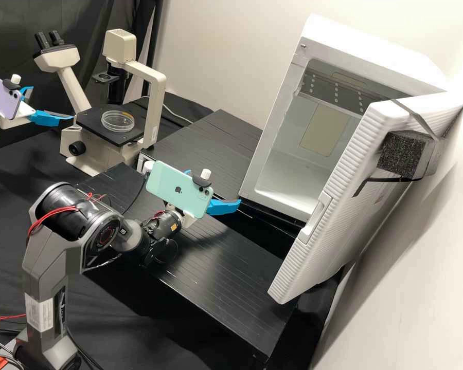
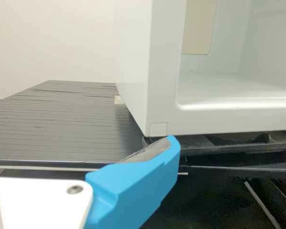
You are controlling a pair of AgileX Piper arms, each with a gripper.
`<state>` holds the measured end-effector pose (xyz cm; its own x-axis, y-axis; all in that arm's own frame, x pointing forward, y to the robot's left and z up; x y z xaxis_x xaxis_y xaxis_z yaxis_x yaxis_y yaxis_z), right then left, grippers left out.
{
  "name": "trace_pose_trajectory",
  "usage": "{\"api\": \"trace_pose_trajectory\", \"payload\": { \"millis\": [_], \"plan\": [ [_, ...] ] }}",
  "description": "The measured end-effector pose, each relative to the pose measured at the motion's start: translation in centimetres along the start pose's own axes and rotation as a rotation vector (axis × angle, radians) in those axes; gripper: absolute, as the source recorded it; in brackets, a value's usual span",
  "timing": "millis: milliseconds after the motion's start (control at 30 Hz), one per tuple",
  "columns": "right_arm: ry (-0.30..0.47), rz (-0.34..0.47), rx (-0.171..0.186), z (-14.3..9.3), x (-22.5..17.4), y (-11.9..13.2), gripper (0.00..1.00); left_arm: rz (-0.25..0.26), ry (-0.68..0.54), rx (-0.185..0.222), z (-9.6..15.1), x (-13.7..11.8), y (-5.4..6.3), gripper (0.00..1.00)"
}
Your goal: Move the petri dish to the bench.
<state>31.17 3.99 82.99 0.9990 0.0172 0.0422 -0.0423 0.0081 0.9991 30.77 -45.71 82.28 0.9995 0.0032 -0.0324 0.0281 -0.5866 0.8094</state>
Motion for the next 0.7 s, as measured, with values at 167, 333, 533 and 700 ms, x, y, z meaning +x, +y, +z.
{"api": "trace_pose_trajectory", "payload": {
  "millis": [167,333,533,700],
  "plan": [
    [0.000,0.000,0.000,0.0,0.0,0.0,1.00,0.000,0.000,0.000,0.0,0.0,0.0,1.00],
    [0.004,0.001,0.000,0.0,-0.2,-0.1,1.00,0.000,0.000,0.000,0.0,0.0,0.0,1.00],
    [0.068,-0.057,0.037,-2.0,-3.0,-1.5,1.00,0.000,0.000,0.000,0.0,0.0,0.0,1.00],
    [0.243,-0.108,0.043,-6.5,-5.4,-3.3,1.00,0.000,0.000,0.000,0.0,0.0,0.0,1.00]
  ]
}}
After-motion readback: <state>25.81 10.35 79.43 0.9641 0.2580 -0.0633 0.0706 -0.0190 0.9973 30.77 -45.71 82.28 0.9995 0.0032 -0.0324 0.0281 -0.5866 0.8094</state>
